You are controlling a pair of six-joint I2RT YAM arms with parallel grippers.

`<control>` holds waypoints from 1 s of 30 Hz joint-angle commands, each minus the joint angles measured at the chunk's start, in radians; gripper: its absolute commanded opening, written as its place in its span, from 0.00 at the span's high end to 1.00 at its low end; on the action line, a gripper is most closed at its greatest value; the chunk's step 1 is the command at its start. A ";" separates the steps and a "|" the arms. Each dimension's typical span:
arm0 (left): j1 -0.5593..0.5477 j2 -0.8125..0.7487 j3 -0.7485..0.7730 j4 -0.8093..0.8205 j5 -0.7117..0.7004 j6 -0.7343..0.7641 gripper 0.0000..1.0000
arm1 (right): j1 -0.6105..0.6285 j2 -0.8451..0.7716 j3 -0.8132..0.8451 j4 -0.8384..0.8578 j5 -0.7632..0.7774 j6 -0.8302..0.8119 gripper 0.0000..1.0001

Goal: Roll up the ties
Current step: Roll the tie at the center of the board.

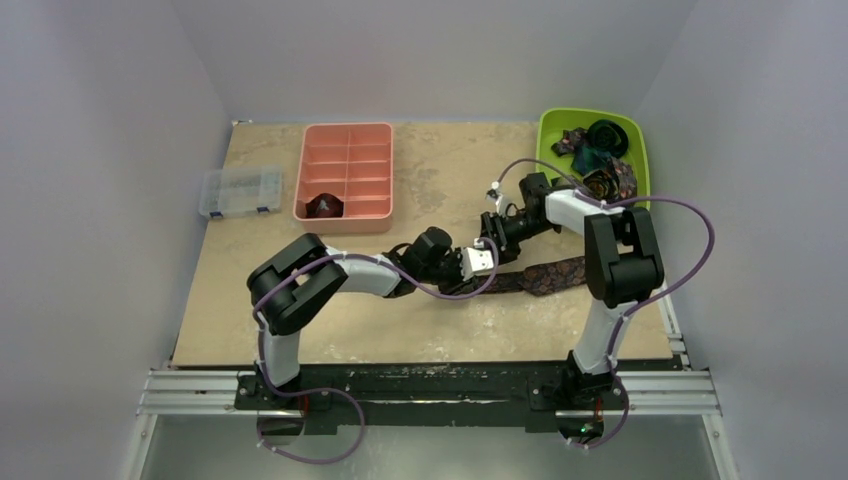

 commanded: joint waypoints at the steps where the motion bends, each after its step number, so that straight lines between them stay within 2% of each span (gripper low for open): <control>1: -0.007 0.049 -0.022 -0.256 -0.063 0.056 0.74 | 0.038 -0.010 -0.024 0.017 -0.103 0.051 0.49; 3: -0.006 0.046 -0.023 -0.265 -0.064 0.061 0.74 | 0.018 0.003 0.007 -0.042 -0.048 0.018 0.51; 8: -0.004 0.050 -0.028 -0.282 -0.077 0.066 0.74 | -0.124 -0.048 0.052 -0.185 0.228 -0.185 0.57; 12: 0.004 0.048 -0.042 -0.285 -0.076 0.089 0.74 | -0.140 -0.102 0.037 -0.257 0.383 -0.327 0.58; 17: 0.009 0.053 -0.045 -0.283 -0.079 0.098 0.74 | -0.136 -0.079 0.018 -0.229 0.393 -0.281 0.60; 21: 0.010 0.049 -0.050 -0.282 -0.077 0.099 0.74 | -0.170 -0.066 -0.030 -0.172 0.526 -0.280 0.67; 26: 0.016 0.052 -0.060 -0.277 -0.077 0.110 0.74 | -0.274 -0.081 -0.054 -0.178 0.679 -0.351 0.69; 30: 0.023 0.050 -0.070 -0.275 -0.074 0.123 0.74 | -0.423 -0.078 -0.006 -0.199 0.752 -0.419 0.69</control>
